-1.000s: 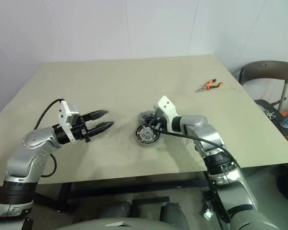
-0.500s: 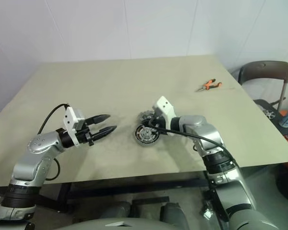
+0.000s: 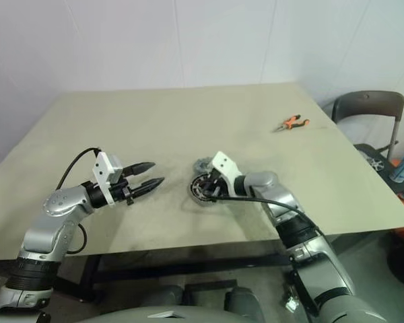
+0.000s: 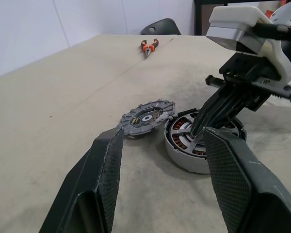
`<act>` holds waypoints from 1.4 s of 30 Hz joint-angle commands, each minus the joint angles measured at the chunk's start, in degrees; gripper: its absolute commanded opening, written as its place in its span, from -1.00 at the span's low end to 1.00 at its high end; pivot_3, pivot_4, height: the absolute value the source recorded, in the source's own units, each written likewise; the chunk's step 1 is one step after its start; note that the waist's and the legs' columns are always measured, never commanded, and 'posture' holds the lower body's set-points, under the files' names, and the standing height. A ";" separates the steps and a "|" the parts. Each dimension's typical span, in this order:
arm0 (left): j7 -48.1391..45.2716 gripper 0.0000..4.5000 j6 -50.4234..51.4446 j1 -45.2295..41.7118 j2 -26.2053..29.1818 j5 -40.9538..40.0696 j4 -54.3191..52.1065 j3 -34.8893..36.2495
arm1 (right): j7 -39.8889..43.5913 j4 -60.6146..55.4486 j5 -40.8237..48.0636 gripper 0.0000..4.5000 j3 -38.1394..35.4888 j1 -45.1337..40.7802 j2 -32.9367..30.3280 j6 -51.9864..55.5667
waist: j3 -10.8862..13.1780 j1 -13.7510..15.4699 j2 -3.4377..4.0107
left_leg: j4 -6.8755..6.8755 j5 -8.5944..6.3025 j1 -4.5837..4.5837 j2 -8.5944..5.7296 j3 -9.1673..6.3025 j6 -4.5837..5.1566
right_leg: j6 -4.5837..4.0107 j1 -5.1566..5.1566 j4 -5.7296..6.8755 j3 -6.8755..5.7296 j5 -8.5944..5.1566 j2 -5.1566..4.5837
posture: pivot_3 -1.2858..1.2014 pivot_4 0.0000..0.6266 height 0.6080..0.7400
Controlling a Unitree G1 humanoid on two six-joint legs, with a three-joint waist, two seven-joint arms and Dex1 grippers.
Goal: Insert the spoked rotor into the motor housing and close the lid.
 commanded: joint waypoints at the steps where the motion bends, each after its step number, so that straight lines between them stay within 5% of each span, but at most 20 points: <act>1: 0.55 0.22 -0.42 -1.03 -0.19 -1.33 -0.28 1.94 | 0.68 -4.58 7.22 -0.98 -6.48 -3.23 0.71 7.60 | 0.02 -0.05 0.02 | 0.00 0.00 -0.06 0.00 0.00 0.00 | 0.01 -0.07 0.00 0.00 0.00 0.00 | 0.03 -1.00 1.00; 4: 0.74 0.22 -0.17 -1.88 -0.44 -1.59 0.38 1.95 | 1.56 -6.92 8.94 -0.98 -8.09 -6.23 -1.12 9.91 | 0.04 -0.11 0.04 | -0.02 0.00 -0.35 0.00 0.03 0.00 | 0.01 -0.21 0.00 0.01 0.02 -0.01 | 0.03 -1.00 1.00; 8: 0.02 0.22 -0.53 -2.85 -0.17 -1.04 1.56 1.48 | 6.41 -7.63 0.36 -0.98 -1.26 -8.89 -8.56 -1.16 | 0.04 0.06 0.04 | -0.06 0.00 -0.56 0.00 0.03 0.01 | 0.00 -0.42 -0.02 0.00 0.02 -0.03 | 0.03 -1.00 1.00; 11: -0.87 0.22 -0.81 -3.82 0.28 -0.66 3.10 1.16 | 13.76 -3.83 -8.80 -0.73 5.14 -12.28 -15.09 -19.37 | 0.04 -0.05 0.02 | -0.04 -0.02 -0.60 -0.01 0.10 0.04 | -0.01 -0.65 -0.08 -0.01 0.02 -0.07 | 0.03 -1.00 1.00; 16: -0.31 0.22 0.06 -4.63 -0.21 -0.81 3.08 1.32 | 21.90 3.83 -18.07 0.01 12.24 -17.76 -18.66 -35.39 | 0.07 -0.26 -0.01 | -0.03 -0.03 -0.65 0.00 0.40 0.09 | 0.08 -0.63 -0.03 -0.19 0.07 -0.34 | 0.03 -1.00 1.00; 20: 0.19 0.22 -0.50 -3.11 -0.37 0.01 1.76 0.77 | 23.58 11.55 -21.69 0.01 13.84 -21.70 -16.32 -44.07 | 0.07 -0.22 -0.02 | -0.04 -0.03 -0.66 0.00 0.45 0.11 | 0.10 -0.66 -0.01 -0.18 0.08 -0.37 | 0.03 -1.00 1.00; 28: 2.66 0.22 1.11 -0.72 0.18 0.21 -1.21 0.97 | 14.31 35.24 -36.24 0.01 20.04 -31.28 -12.95 -68.80 | 0.08 -0.10 -0.03 | -0.01 -0.04 -0.65 -0.01 0.49 0.09 | 0.09 -0.87 0.05 -0.18 0.09 -0.40 | 0.03 -1.00 1.00; 42: 4.12 0.22 1.94 1.51 1.78 -0.08 -3.39 1.42 | 22.64 31.54 -34.53 0.01 19.17 -30.33 -12.85 -78.11 | 0.10 -0.23 0.00 | 0.07 -0.04 -0.68 -0.01 0.55 0.09 | 0.09 -0.83 0.36 -0.13 0.09 -0.41 | 0.03 -1.00 1.00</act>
